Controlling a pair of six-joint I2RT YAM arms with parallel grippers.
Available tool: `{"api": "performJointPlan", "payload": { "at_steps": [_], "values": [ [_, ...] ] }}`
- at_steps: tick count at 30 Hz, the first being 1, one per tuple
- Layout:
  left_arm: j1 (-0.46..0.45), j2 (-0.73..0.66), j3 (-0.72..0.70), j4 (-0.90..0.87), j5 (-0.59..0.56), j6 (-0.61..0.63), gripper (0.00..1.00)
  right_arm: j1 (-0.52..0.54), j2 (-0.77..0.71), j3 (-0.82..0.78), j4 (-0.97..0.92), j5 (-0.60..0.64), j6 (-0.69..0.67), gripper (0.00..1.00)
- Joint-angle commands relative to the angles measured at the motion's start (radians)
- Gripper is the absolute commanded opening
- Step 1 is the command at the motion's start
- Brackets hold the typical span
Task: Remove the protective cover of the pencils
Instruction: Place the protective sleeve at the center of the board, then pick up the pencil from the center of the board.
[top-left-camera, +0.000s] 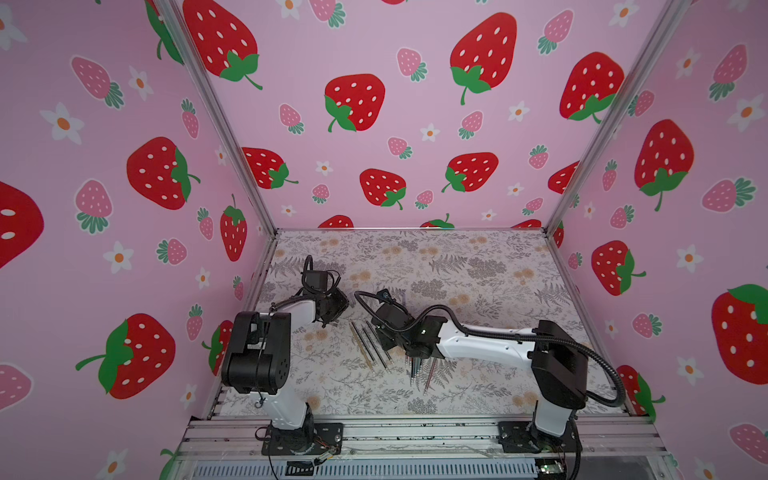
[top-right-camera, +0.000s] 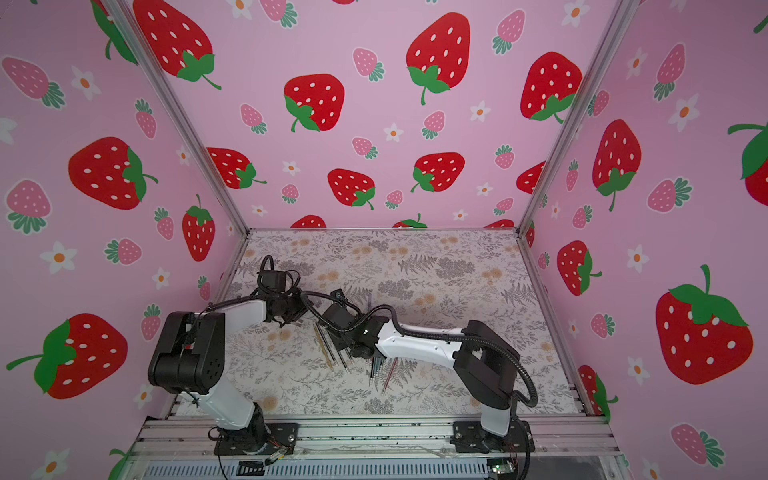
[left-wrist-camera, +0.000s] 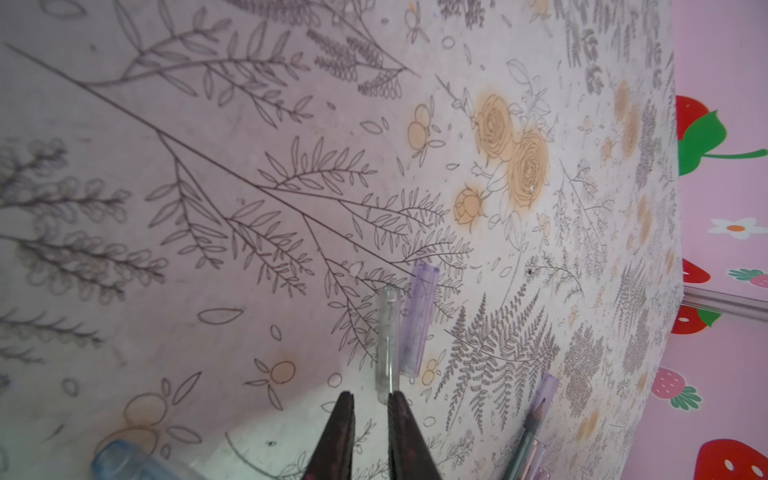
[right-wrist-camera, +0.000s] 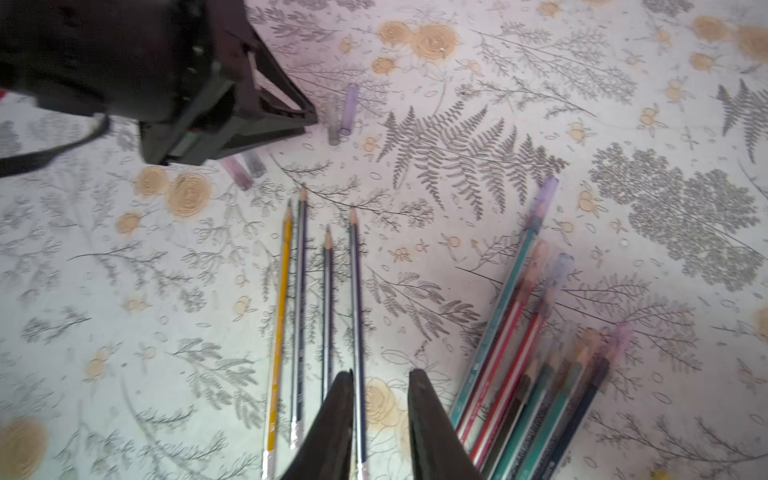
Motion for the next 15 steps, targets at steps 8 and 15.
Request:
{"api": "performJointPlan", "payload": {
  "at_steps": [8, 15],
  "values": [
    [-0.017, -0.164, -0.018, -0.045, 0.016, 0.003, 0.21, -0.067, 0.07, -0.026, -0.042, 0.011, 0.077, 0.23],
    [-0.018, -0.338, -0.084, -0.061, 0.008, -0.005, 0.23, -0.095, 0.098, -0.018, -0.053, -0.006, 0.088, 0.23]
  ]
}}
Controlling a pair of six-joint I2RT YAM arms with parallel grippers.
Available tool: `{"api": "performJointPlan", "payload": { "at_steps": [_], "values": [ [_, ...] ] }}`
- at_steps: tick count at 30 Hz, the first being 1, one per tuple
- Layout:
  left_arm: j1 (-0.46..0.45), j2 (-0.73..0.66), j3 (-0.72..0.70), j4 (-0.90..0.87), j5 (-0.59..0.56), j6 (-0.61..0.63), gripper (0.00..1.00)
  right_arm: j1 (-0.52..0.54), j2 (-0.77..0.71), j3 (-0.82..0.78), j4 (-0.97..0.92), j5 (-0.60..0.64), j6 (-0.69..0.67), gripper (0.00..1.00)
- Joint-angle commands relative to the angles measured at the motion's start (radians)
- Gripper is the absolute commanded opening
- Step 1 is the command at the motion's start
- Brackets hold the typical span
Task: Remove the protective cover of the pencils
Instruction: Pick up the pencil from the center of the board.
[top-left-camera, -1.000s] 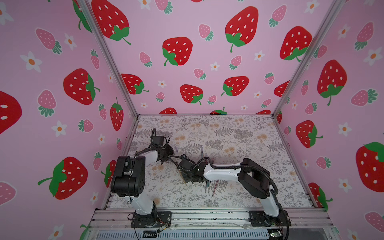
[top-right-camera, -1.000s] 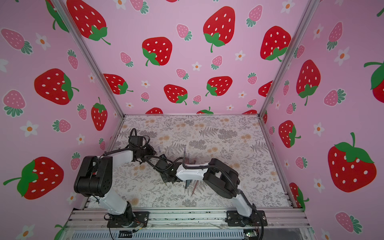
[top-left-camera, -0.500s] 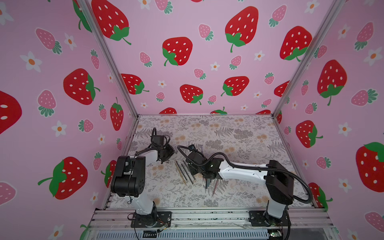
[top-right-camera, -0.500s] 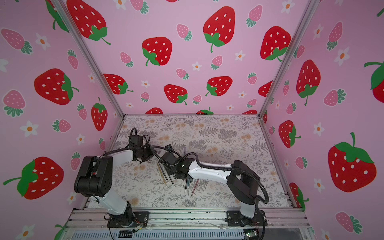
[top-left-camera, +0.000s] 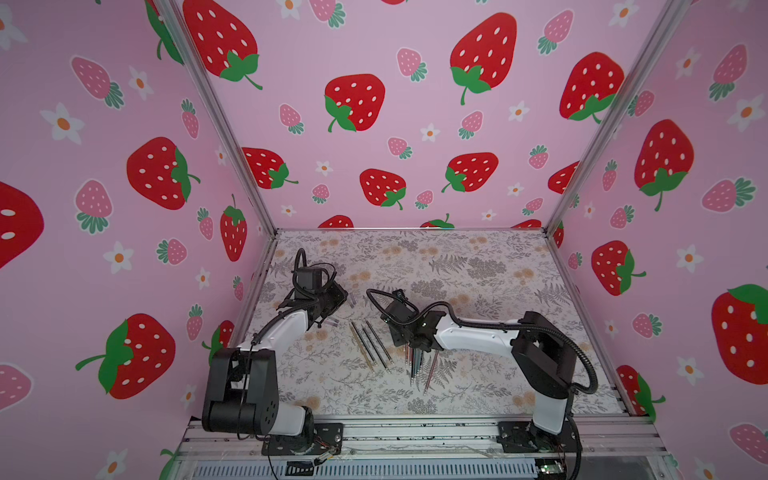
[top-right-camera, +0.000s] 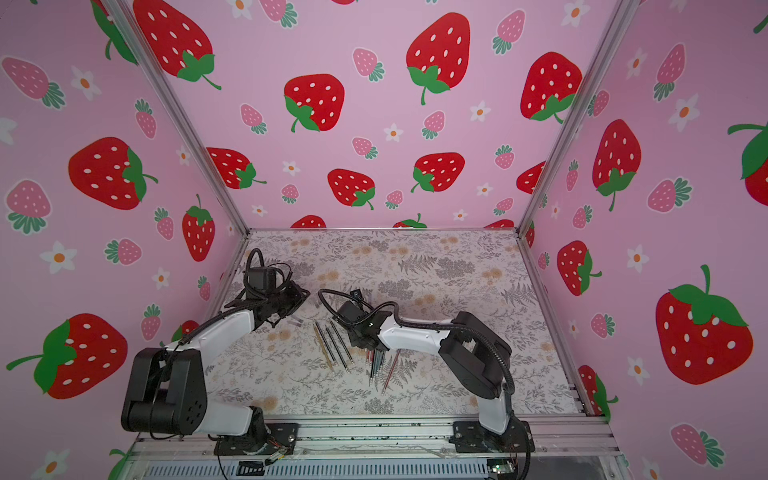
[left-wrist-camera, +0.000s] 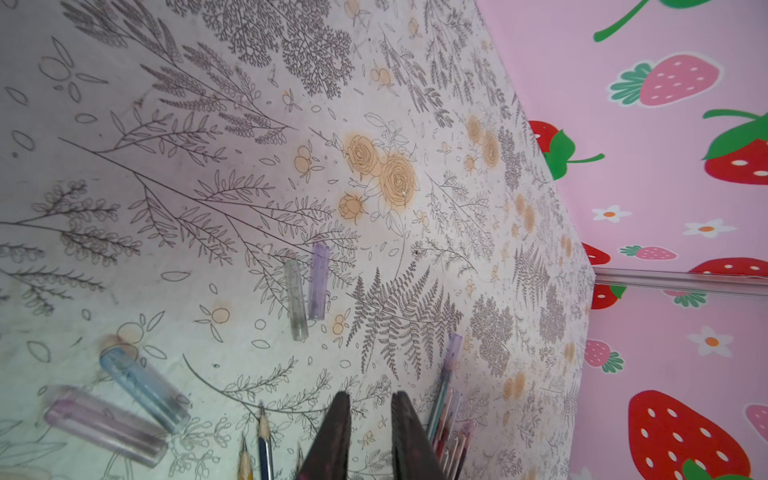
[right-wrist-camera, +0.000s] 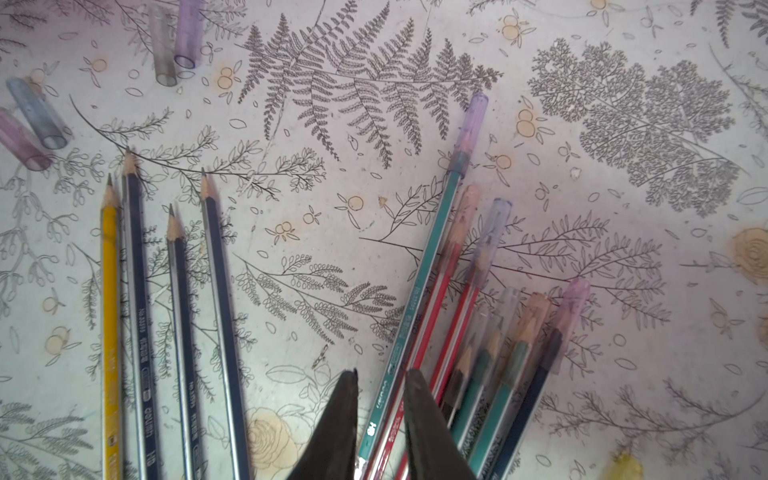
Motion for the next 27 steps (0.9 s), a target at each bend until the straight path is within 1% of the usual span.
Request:
{"api": "performJointPlan", "payload": {
  "at_steps": [1, 6, 14, 19, 27],
  "values": [
    [-0.005, -0.066, -0.033, -0.028, 0.0, -0.006, 0.24, -0.015, 0.031, 0.018, -0.026, -0.005, 0.03, 0.23],
    [-0.004, -0.158, -0.064, -0.04, -0.012, -0.012, 0.25, -0.023, 0.05, 0.029, -0.028, -0.014, 0.03, 0.23],
    [-0.005, -0.256, -0.097, -0.06, -0.044, -0.016, 0.27, -0.037, 0.097, 0.06, -0.028, -0.049, 0.028, 0.21],
    [-0.005, -0.28, -0.101, -0.066, -0.055, -0.012, 0.28, -0.039, 0.114, 0.074, -0.029, -0.056, 0.027, 0.2],
    [-0.005, -0.272, -0.103, -0.062, -0.048, -0.014, 0.28, -0.043, 0.122, 0.075, -0.037, -0.053, 0.037, 0.2]
  ]
}}
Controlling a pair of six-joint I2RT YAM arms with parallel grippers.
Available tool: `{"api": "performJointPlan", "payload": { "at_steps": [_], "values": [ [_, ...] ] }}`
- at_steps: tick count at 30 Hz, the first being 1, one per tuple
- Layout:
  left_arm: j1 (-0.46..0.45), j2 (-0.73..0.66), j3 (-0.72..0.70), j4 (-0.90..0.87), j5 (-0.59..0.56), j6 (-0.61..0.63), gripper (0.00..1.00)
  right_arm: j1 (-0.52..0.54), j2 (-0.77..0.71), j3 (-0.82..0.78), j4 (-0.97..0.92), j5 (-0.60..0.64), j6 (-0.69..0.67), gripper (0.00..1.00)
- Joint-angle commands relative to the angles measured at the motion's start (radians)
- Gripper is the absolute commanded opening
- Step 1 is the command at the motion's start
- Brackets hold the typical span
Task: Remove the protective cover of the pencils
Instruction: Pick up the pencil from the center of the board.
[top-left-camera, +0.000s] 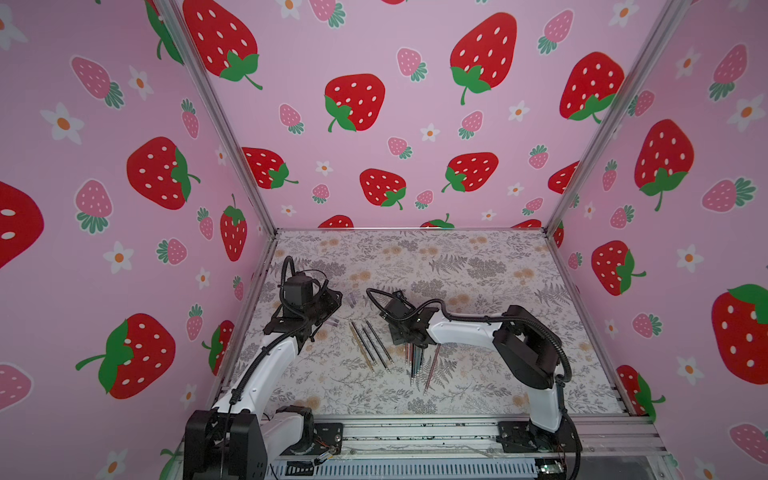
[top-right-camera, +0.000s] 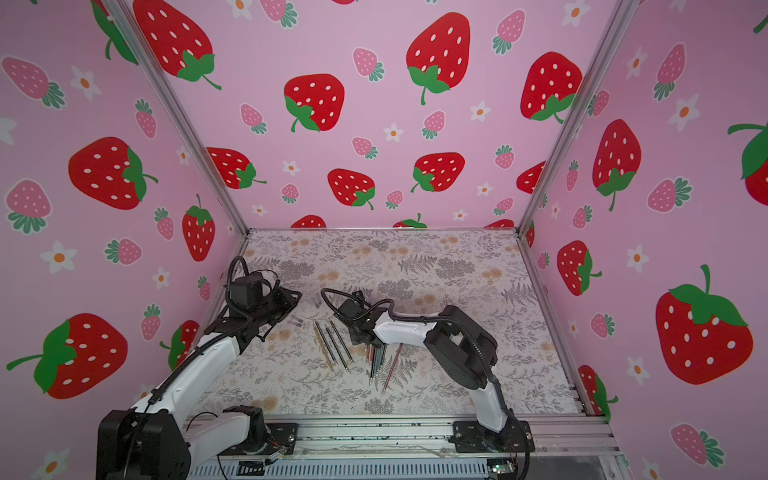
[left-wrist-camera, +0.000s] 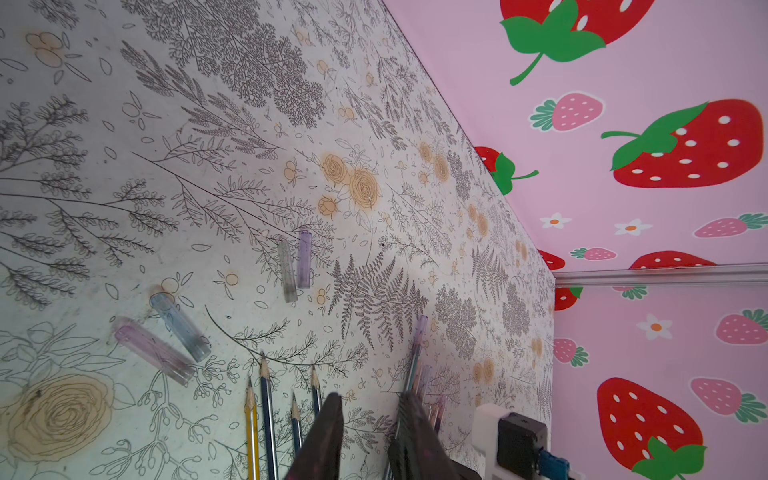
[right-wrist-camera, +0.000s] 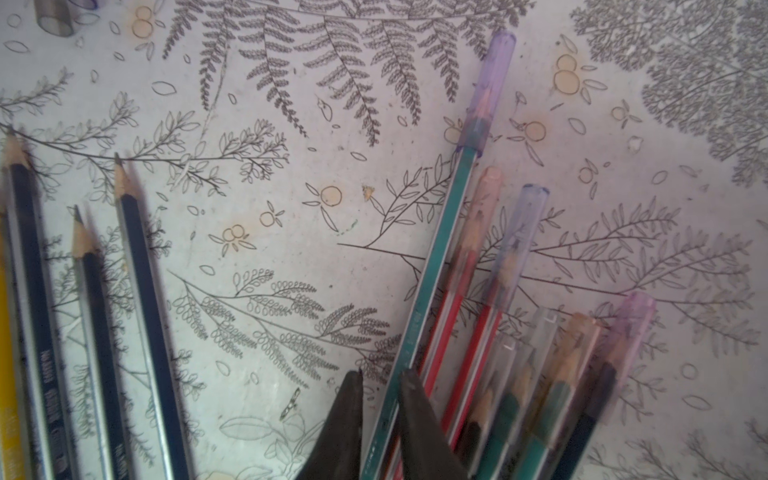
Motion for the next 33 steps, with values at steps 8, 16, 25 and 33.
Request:
{"api": "performJointPlan", "payload": {
  "at_steps": [8, 16, 25, 33],
  "values": [
    [-0.003, 0.009, -0.01, 0.001, -0.004, -0.003, 0.28, -0.007, 0.023, 0.025, -0.033, 0.006, 0.032, 0.19],
    [-0.004, 0.007, -0.011, 0.002, -0.003, -0.005, 0.28, -0.012, 0.045, 0.044, -0.055, 0.011, 0.042, 0.29],
    [-0.003, 0.009, -0.013, 0.008, -0.001, -0.006, 0.28, -0.015, 0.075, 0.07, -0.072, -0.006, 0.044, 0.22],
    [-0.003, 0.01, -0.015, 0.015, 0.011, -0.007, 0.28, -0.014, 0.077, 0.071, -0.058, -0.033, 0.03, 0.07]
  ]
}}
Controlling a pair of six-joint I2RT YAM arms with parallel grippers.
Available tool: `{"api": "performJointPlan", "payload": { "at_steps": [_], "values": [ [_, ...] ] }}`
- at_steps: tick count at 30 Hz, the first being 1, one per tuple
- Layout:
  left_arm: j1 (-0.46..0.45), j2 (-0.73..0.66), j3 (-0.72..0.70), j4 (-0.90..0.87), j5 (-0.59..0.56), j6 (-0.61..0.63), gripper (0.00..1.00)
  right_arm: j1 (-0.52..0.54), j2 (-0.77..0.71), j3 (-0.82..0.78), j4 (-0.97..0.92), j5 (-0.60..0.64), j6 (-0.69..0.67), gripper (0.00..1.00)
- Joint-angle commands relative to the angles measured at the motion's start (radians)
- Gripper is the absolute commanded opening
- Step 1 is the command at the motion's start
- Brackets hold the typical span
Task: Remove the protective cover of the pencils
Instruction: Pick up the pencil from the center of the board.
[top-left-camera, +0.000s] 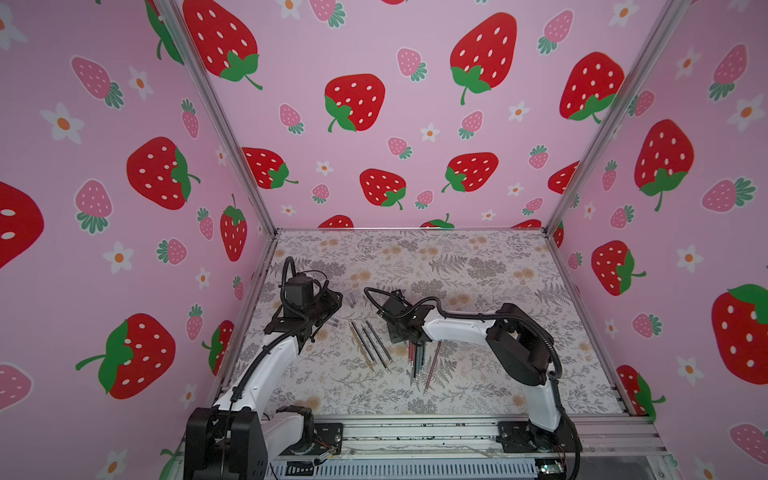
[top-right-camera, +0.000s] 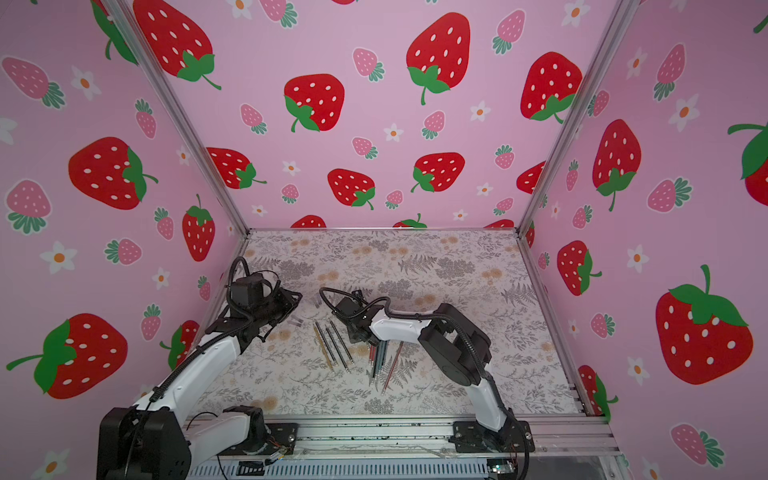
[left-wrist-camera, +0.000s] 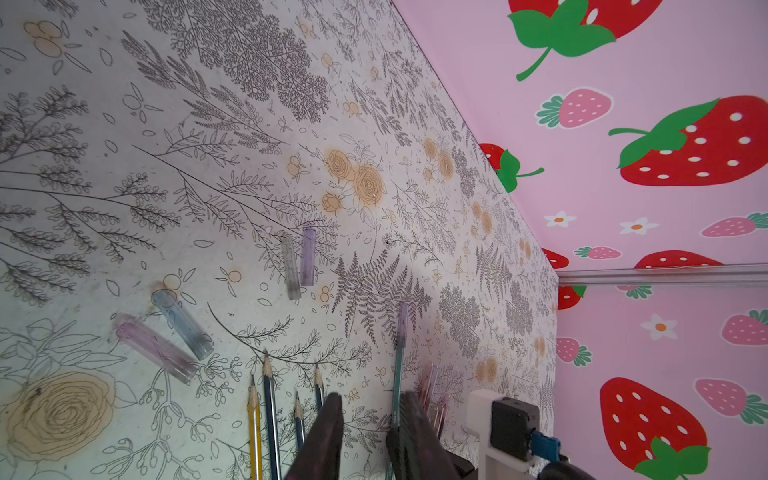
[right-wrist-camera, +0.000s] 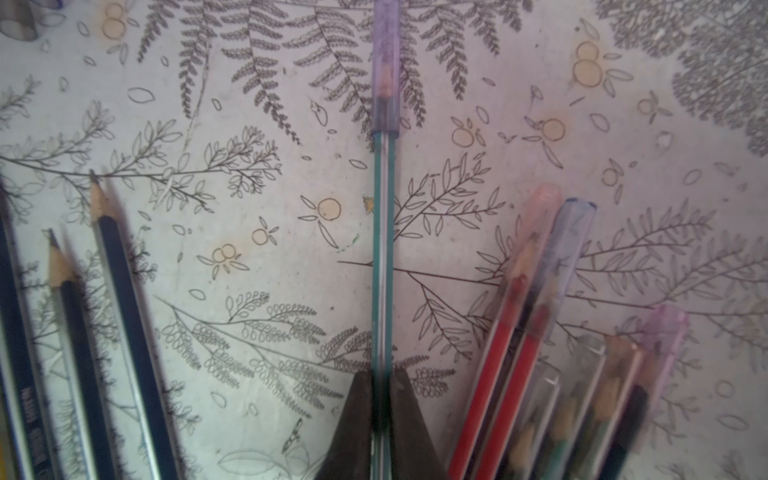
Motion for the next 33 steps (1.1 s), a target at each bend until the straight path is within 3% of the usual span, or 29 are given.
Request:
{"api": "performJointPlan", "payload": {
  "at_steps": [1, 11, 14, 18, 33],
  "values": [
    [-0.002, 0.0, -0.007, 0.008, 0.009, -0.003, 0.28, -0.004, 0.026, 0.009, -0.017, -0.018, 0.001, 0.07],
    [-0.003, -0.006, -0.031, 0.084, 0.064, -0.004, 0.3, -0.002, 0.02, -0.001, -0.012, -0.027, -0.007, 0.04],
    [-0.004, -0.013, -0.043, 0.104, 0.066, -0.006, 0.31, -0.003, 0.028, 0.004, -0.026, -0.02, 0.0, 0.2],
    [-0.004, -0.032, -0.063, 0.129, 0.065, -0.012, 0.33, -0.007, 0.041, 0.011, -0.05, -0.028, 0.009, 0.22],
    [-0.004, -0.165, -0.132, 0.202, 0.065, 0.006, 0.45, -0.01, 0.053, 0.028, -0.059, -0.041, 0.003, 0.05]
  ]
}}
